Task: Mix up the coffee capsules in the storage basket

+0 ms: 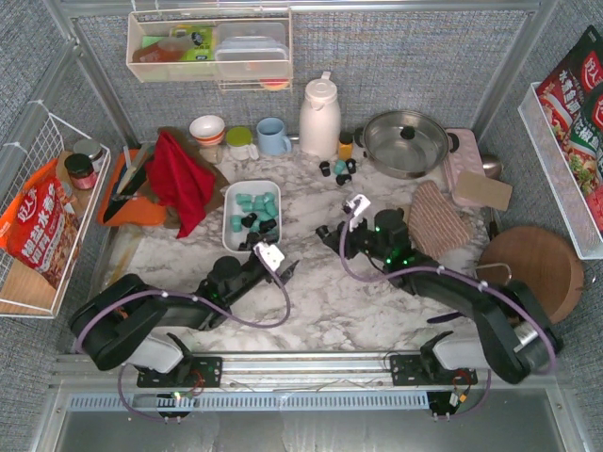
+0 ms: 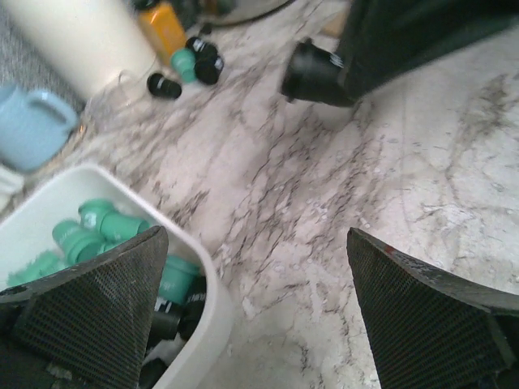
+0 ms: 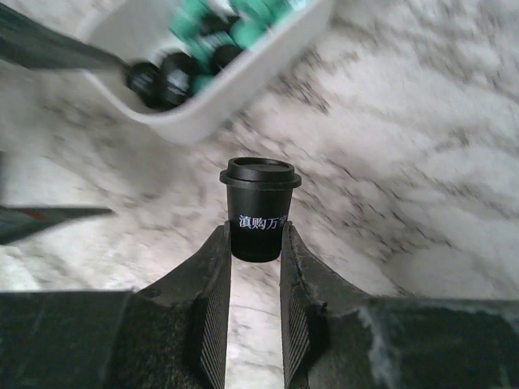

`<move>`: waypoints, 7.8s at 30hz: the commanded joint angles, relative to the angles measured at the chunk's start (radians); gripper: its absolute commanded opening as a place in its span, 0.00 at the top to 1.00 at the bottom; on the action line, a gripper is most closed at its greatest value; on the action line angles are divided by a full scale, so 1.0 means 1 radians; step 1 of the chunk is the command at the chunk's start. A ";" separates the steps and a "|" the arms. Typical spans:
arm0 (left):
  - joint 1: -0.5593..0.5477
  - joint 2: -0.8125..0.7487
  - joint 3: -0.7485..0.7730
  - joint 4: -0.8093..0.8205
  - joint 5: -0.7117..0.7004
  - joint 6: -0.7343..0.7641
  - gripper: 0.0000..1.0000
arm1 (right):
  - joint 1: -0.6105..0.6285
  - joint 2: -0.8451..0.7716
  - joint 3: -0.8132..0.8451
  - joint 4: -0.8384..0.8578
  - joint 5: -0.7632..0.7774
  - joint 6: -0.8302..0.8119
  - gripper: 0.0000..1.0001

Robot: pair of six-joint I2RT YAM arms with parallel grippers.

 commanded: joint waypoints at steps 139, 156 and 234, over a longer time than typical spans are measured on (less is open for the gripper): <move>0.174 -0.353 0.151 -0.576 -0.387 -0.452 0.01 | -0.122 0.612 0.770 -0.368 0.657 0.392 0.24; 0.174 -0.273 0.163 -0.516 -0.344 -0.444 0.01 | -0.157 0.995 1.291 -0.750 0.758 0.677 0.32; 0.111 0.130 0.120 0.134 -0.039 -0.080 0.67 | 0.026 0.081 0.409 -0.291 0.525 0.290 0.33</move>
